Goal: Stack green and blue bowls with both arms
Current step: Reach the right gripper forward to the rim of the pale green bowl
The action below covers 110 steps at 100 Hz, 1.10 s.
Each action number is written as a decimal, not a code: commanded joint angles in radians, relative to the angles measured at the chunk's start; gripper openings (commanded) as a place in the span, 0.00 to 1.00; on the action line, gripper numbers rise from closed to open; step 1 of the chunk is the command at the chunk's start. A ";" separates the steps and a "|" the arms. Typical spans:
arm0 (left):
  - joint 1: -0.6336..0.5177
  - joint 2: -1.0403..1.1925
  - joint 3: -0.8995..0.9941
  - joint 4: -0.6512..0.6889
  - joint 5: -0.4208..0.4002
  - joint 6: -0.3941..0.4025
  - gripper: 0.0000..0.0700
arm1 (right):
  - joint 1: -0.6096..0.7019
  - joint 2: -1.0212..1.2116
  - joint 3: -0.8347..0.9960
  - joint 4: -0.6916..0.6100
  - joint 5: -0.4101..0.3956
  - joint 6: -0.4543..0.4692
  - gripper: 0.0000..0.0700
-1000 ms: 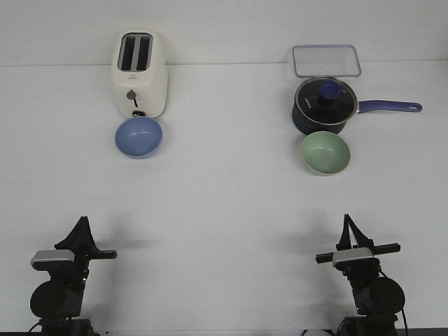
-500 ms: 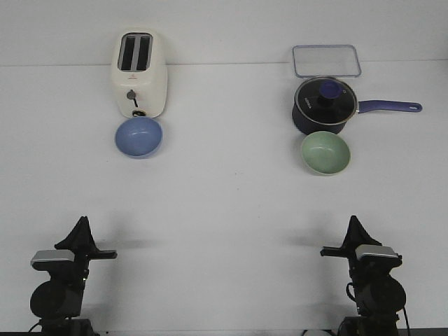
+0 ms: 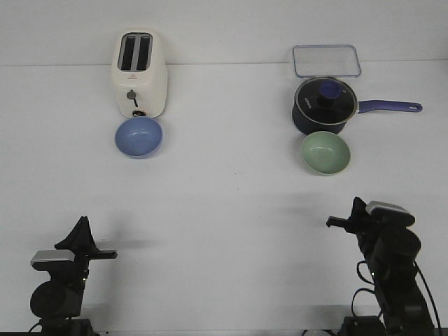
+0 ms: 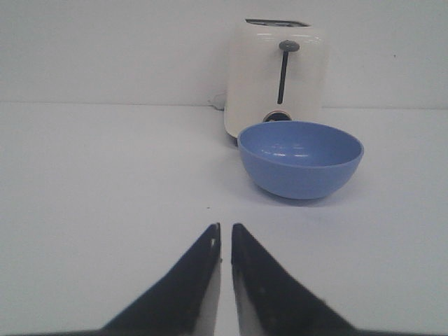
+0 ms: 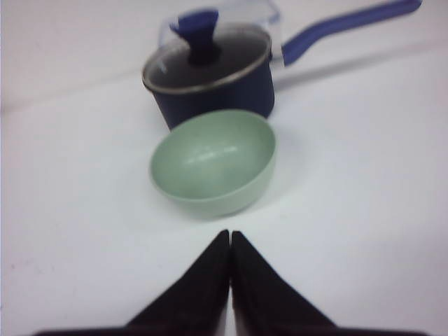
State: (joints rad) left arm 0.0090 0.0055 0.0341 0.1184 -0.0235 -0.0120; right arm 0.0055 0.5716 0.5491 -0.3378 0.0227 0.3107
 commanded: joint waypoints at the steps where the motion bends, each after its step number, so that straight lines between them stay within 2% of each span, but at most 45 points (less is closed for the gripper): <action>1: 0.002 -0.001 -0.020 0.011 0.001 0.011 0.02 | -0.001 0.109 0.092 -0.027 -0.004 -0.033 0.21; 13: 0.002 -0.001 -0.020 0.011 0.001 0.011 0.02 | -0.002 0.278 0.235 -0.084 -0.003 -0.066 0.61; 21: 0.002 -0.001 -0.020 0.011 0.001 0.011 0.02 | -0.011 0.386 0.317 -0.101 -0.004 -0.083 0.69; 33: 0.002 -0.001 -0.020 0.011 0.001 0.011 0.02 | -0.035 0.540 0.423 -0.113 -0.015 -0.097 0.73; 53: 0.002 -0.001 -0.020 0.011 0.001 0.011 0.02 | -0.084 0.780 0.562 -0.117 -0.025 -0.135 0.73; 82: 0.002 -0.001 -0.020 0.011 0.001 0.011 0.02 | -0.128 1.040 0.650 -0.104 -0.035 -0.160 0.73; 89: 0.002 -0.001 -0.020 0.011 0.001 0.011 0.02 | -0.133 1.076 0.654 -0.091 -0.050 -0.164 0.70; 97: 0.002 -0.001 -0.020 0.011 0.001 0.011 0.02 | -0.137 1.107 0.655 -0.077 -0.051 -0.164 0.56; 100: 0.002 -0.001 -0.020 0.011 0.001 0.011 0.02 | -0.137 1.115 0.655 -0.072 -0.051 -0.167 0.46; 108: 0.002 -0.001 -0.020 0.011 0.001 0.011 0.02 | -0.138 1.124 0.655 -0.061 -0.052 -0.171 0.10; 110: 0.002 -0.001 -0.020 0.011 0.001 0.011 0.02 | -0.138 1.125 0.655 -0.058 -0.052 -0.172 0.06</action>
State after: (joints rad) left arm 0.0090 0.0055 0.0341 0.1184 -0.0235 -0.0120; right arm -0.1303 1.6745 1.1759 -0.4149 -0.0265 0.1543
